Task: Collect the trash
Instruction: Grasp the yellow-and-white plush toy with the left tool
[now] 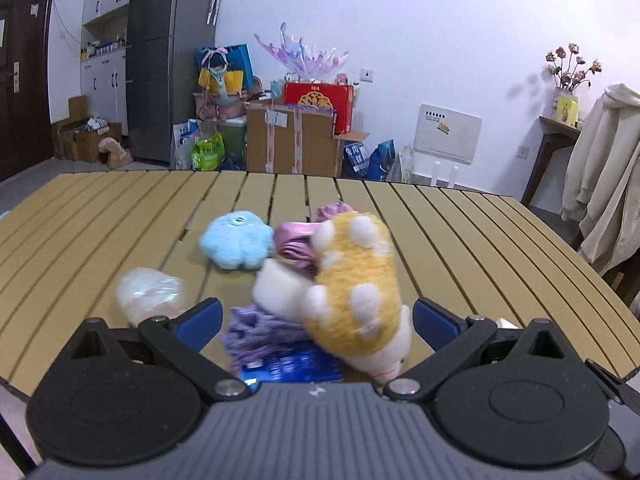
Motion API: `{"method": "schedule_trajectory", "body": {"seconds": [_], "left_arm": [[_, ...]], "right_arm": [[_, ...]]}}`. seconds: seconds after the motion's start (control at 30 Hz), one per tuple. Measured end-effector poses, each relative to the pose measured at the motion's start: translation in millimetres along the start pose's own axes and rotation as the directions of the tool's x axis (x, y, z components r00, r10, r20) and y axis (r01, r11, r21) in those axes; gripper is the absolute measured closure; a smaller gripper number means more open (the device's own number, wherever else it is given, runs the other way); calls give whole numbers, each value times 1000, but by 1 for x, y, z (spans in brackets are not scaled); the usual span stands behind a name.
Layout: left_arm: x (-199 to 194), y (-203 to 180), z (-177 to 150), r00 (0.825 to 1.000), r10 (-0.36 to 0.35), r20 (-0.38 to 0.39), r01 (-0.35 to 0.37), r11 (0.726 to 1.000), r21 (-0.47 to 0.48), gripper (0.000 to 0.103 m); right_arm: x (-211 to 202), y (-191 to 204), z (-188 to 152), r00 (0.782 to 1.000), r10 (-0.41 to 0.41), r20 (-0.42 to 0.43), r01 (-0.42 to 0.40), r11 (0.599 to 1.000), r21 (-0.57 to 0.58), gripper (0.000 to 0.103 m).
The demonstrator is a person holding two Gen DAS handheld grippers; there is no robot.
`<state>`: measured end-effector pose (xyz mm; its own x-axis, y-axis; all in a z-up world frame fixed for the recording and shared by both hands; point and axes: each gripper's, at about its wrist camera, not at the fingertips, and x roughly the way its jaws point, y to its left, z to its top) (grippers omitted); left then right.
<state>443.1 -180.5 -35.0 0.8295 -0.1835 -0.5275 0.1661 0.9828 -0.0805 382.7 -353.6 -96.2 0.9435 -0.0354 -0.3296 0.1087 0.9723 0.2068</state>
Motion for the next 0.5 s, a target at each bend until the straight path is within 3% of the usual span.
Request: {"method": "schedule_trajectory", "body": {"seconds": [0.2, 0.5], "left_arm": [[27, -16, 0, 999, 26, -36, -26, 1000, -3, 0], [49, -39, 0, 989, 146, -25, -145, 988, 47, 0]], "right_arm": [[9, -20, 11, 1000, 10, 21, -11, 999, 39, 73], [31, -44, 15, 1000, 19, 4, -19, 996, 85, 73]]}}
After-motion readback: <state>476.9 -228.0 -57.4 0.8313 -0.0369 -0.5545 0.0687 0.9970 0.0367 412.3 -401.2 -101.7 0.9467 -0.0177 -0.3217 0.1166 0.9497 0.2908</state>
